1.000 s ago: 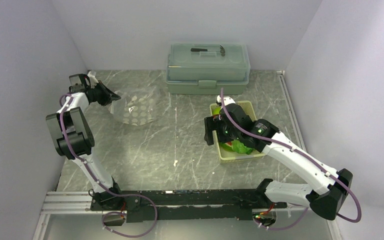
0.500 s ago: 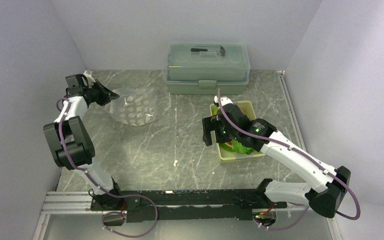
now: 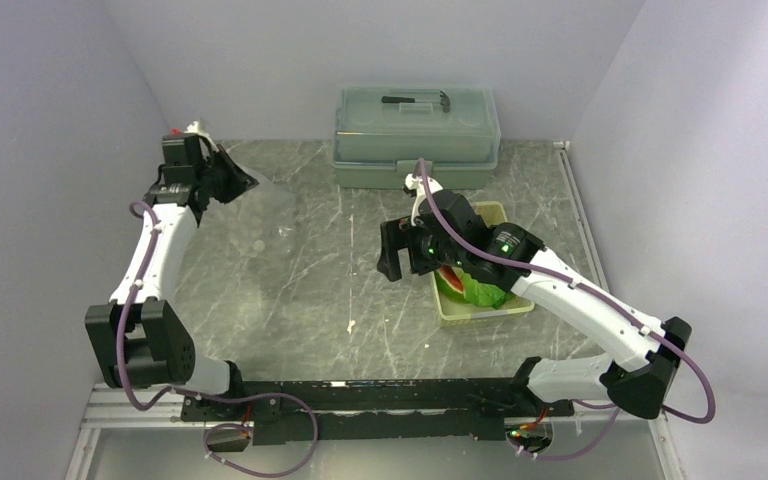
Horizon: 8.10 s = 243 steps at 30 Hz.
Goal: Place the food in the zip-top bag and seal the zipper
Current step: Pick up the zipper food storage bag at the center of the board, then open the zipper of the food storage bag at the center of the board.
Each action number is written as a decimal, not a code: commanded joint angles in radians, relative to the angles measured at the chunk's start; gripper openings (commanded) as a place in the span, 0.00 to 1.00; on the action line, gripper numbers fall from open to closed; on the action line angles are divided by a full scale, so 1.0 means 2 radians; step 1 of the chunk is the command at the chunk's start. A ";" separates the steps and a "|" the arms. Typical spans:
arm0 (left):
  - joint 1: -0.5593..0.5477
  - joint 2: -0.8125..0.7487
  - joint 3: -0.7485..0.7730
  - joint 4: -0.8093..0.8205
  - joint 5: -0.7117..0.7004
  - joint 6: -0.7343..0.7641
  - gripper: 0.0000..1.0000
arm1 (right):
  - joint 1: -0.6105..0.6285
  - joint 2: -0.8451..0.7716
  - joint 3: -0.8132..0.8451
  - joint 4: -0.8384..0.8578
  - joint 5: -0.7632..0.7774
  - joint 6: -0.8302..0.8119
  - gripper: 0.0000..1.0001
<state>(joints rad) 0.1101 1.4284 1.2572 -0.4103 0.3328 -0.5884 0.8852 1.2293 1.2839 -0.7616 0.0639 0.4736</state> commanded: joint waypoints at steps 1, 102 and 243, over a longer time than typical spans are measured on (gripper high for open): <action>-0.041 -0.032 0.019 -0.043 -0.102 -0.018 0.00 | 0.009 0.008 0.035 0.033 -0.012 0.002 0.93; -0.385 -0.101 0.044 -0.247 -0.324 -0.330 0.00 | 0.087 0.158 0.084 0.159 0.038 0.094 0.62; -0.230 -0.006 0.019 -0.363 0.069 -0.021 0.34 | 0.153 0.005 -0.097 0.268 0.140 -0.096 0.00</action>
<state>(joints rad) -0.3527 1.4235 1.2961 -1.1255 0.4492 -0.6502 1.1831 1.2526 1.0832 -0.2749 0.3016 0.2962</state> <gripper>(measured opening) 0.397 0.025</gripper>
